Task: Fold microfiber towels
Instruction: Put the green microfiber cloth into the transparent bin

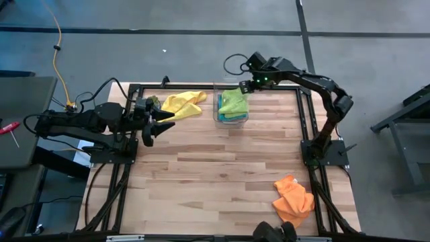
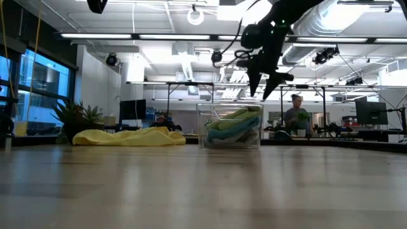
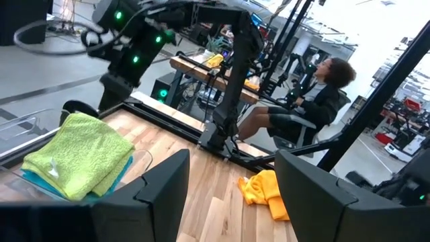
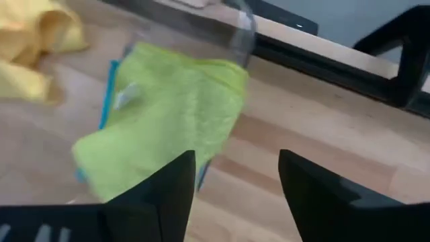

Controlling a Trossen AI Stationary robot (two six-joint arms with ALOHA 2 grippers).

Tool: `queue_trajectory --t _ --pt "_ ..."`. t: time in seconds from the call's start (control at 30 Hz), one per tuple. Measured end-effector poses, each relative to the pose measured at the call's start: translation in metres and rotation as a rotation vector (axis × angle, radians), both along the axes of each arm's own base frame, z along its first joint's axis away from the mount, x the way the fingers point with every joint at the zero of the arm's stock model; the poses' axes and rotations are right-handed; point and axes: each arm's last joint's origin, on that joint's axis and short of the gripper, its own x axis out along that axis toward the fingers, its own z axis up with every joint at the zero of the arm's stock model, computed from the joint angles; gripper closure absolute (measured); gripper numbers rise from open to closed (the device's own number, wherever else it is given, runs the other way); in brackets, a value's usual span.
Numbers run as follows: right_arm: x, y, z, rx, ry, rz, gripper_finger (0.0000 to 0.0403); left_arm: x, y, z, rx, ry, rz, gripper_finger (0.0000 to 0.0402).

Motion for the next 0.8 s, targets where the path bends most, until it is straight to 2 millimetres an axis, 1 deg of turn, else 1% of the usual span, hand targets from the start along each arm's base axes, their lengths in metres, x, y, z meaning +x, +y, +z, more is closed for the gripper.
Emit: queue_trajectory --t 0.1,0.17,0.23,0.33,0.4,0.47,0.53,0.63,0.7,0.8 --pt "-0.008 0.008 0.017 -0.018 -0.009 0.057 0.0193 0.000 0.000 0.000 0.001 0.002 0.000 0.0194" --pt "-0.016 0.020 0.028 -0.047 -0.022 0.095 0.0192 0.000 0.000 0.000 0.000 0.003 0.000 0.0194" --pt "-0.027 0.035 0.031 -0.066 -0.023 0.108 0.0192 0.000 0.000 0.000 -0.002 0.002 0.000 0.0194" --pt "-0.043 0.056 0.026 -0.106 -0.088 0.102 0.0193 0.000 0.000 0.000 -0.019 -0.003 0.005 0.0194" --pt "-0.055 0.068 0.015 -0.082 -0.159 0.085 0.0199 0.000 0.000 0.000 -0.022 -0.005 0.015 0.0194" --pt "-0.061 0.077 0.001 -0.046 -0.238 0.034 0.0209 0.000 0.001 0.000 -0.016 -0.003 0.021 0.0194" --pt "-0.059 0.081 -0.006 -0.048 -0.336 0.032 0.0223 0.000 0.001 0.000 -0.015 -0.002 0.024 0.0194" --pt "-0.044 0.082 -0.001 -0.094 -0.451 0.084 0.0253 0.000 0.001 0.000 -0.015 -0.002 0.024 0.0194" --pt "-0.029 0.078 0.008 -0.130 -0.473 0.135 0.0272 0.000 0.001 0.000 -0.015 -0.002 0.026 0.0194" --pt "-0.006 0.065 0.028 -0.170 -0.451 0.197 0.0292 0.000 0.001 0.000 -0.015 -0.002 0.027 0.0194"
